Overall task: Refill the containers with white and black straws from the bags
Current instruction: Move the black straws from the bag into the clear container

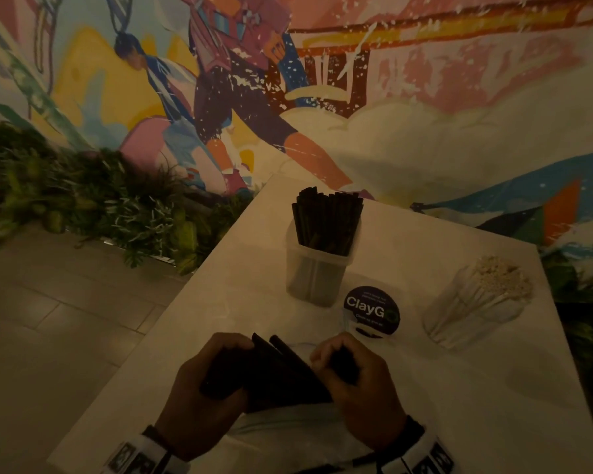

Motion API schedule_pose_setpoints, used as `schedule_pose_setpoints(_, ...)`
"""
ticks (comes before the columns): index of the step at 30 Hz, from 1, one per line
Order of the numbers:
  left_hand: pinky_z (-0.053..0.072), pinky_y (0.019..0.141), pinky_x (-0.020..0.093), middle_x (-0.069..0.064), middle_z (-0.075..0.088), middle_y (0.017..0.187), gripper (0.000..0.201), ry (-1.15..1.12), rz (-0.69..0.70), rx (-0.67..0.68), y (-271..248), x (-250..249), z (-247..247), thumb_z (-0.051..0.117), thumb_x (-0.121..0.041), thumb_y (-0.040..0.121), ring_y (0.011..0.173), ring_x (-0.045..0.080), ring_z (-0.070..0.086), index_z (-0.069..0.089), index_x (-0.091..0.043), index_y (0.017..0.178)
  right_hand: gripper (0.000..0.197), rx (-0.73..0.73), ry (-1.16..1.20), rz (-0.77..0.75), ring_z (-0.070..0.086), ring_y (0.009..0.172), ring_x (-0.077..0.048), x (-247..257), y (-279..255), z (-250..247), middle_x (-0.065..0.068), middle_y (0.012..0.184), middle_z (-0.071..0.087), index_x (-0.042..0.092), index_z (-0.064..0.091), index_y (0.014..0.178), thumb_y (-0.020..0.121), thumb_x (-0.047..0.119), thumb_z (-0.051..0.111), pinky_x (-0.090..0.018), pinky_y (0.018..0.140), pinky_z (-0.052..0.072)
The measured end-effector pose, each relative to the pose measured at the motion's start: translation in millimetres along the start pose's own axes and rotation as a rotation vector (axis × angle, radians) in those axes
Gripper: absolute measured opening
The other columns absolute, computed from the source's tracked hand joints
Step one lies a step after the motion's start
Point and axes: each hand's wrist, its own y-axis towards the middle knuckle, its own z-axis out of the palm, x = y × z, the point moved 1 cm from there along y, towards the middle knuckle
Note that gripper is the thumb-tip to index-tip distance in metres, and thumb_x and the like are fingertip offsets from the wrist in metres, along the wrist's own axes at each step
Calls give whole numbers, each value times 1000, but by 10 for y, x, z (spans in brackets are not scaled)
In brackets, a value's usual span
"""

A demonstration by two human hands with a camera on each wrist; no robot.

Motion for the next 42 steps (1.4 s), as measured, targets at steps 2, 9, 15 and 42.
schedule_pose_setpoints(2,55,66,38,-9,67,93,42,5,-3,-2,-8,-13,3,61,-24,54,79,17,65,61,-38,93,20,-28,12,1,64,77,-13,-8,8,-17,3,79,68,30,55,71,79,13,63,-23,74,51)
schedule_pose_setpoints(9,57,69,31,-6,68,92,43,6,-25,9,7,-24,11,66,-22,54,83,17,67,62,-39,94,23,-114,53,-101,64,72,-17,153,43,-90,2,80,67,35,51,68,79,18,62,-36,67,55)
schedule_pose_setpoints(15,57,68,29,-7,68,94,57,56,-7,21,15,37,14,66,5,58,82,17,67,61,-37,95,30,-196,147,-232,65,75,-19,293,59,-168,4,79,67,25,54,70,80,-3,60,-22,69,54)
schedule_pose_setpoints(42,57,73,27,-4,71,93,39,-55,2,50,69,24,-33,77,-33,59,86,15,70,63,-36,95,45,-116,89,63,65,71,-21,-138,72,-65,-3,73,68,39,57,57,71,-3,56,-35,67,54)
